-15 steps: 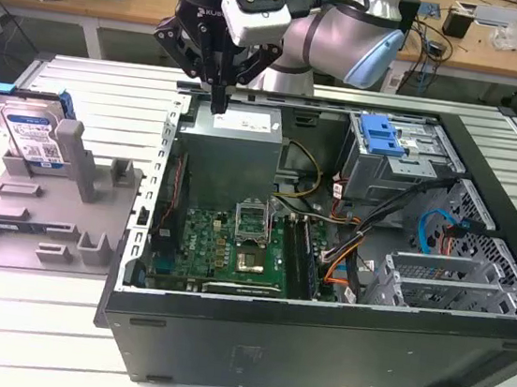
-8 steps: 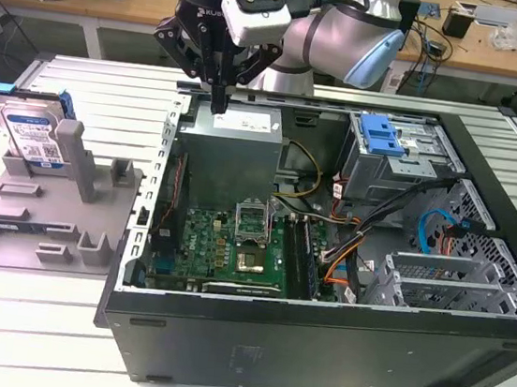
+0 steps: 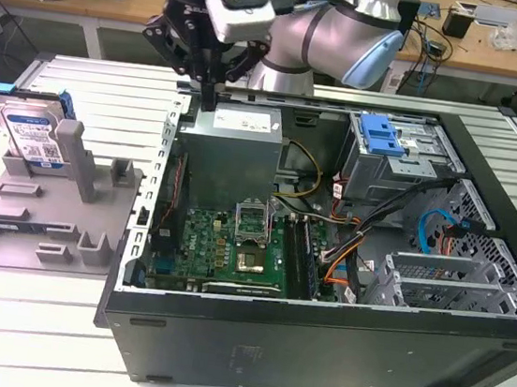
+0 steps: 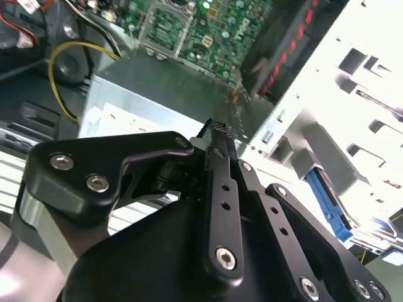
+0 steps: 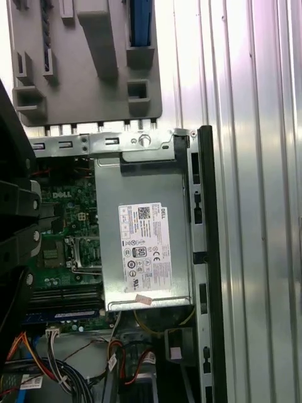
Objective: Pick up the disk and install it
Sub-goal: 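Reach for the disk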
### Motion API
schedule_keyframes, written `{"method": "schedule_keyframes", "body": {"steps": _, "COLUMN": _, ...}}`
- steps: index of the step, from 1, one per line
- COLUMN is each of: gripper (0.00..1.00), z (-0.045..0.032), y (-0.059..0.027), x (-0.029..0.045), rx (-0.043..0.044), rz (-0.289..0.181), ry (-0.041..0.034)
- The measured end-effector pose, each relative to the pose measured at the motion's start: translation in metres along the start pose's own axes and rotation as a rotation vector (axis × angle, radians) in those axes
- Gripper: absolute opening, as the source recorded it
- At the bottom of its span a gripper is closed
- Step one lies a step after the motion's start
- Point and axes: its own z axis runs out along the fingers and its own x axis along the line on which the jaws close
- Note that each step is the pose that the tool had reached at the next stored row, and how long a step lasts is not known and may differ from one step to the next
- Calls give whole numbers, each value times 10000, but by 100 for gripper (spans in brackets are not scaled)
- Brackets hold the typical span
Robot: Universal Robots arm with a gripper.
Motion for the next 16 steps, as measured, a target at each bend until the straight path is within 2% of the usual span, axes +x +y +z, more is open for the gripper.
{"method": "schedule_keyframes", "body": {"steps": 2, "gripper": 11, "z": -1, "y": 26, "x": 71, "rx": 1, "rz": 3, "ry": 0}}
{"method": "schedule_keyframes", "body": {"steps": 3, "gripper": 11, "z": -1, "y": 69, "x": 165, "rx": 1, "rz": 2, "ry": 0}}
{"method": "schedule_keyframes", "body": {"steps": 7, "gripper": 11, "z": 0, "y": 152, "x": 350, "rx": 0, "rz": 0, "ry": 0}}
{"method": "schedule_keyframes", "body": {"steps": 16, "gripper": 11, "z": 7, "y": 237, "x": 750, "rx": 1, "rz": 2, "ry": 0}}
